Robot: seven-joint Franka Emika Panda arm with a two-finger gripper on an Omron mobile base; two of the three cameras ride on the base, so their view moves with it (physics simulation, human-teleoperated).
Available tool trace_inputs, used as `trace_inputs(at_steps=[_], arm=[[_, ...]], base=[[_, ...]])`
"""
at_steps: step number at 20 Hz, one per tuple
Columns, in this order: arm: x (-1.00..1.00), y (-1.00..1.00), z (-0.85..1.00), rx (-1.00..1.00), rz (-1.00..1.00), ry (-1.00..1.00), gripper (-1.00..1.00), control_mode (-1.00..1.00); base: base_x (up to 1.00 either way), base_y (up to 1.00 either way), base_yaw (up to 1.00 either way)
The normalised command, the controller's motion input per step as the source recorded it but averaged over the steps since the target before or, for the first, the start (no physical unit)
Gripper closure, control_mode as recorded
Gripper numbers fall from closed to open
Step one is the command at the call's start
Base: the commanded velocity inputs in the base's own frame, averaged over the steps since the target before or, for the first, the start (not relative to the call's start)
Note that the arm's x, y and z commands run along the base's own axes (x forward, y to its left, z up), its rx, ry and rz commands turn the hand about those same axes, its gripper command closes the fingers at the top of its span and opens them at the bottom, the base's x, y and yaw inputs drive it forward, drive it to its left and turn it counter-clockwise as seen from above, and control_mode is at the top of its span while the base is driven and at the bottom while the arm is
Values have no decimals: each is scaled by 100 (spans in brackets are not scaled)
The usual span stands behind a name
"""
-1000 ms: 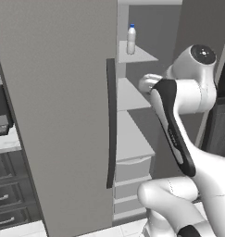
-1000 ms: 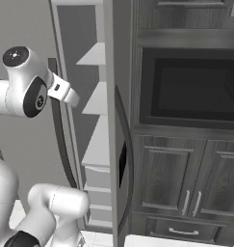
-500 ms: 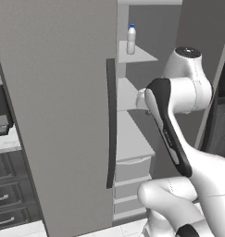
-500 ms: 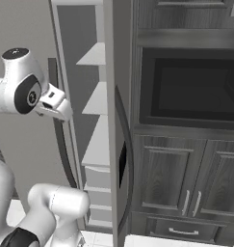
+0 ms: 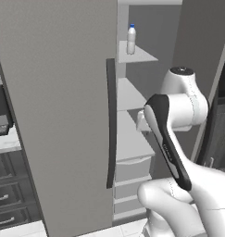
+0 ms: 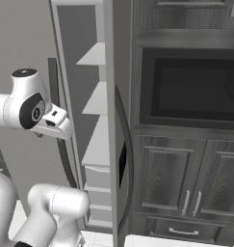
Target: Take the bottled waters from the counter and place them in the freezer to freeze. Close the freezer door after placing the bottles.
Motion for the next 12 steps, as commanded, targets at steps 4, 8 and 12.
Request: trace_inputs(at_steps=[4, 8, 12], arm=[[-5, 5, -57, 0, 14, 11, -100, -100], [-2, 2, -50, 0, 10, 10, -100, -100], [0, 0, -49, -2, 2, 8, -100, -100]], base=[[0, 0, 0], [0, 0, 0], [0, 0, 0]])
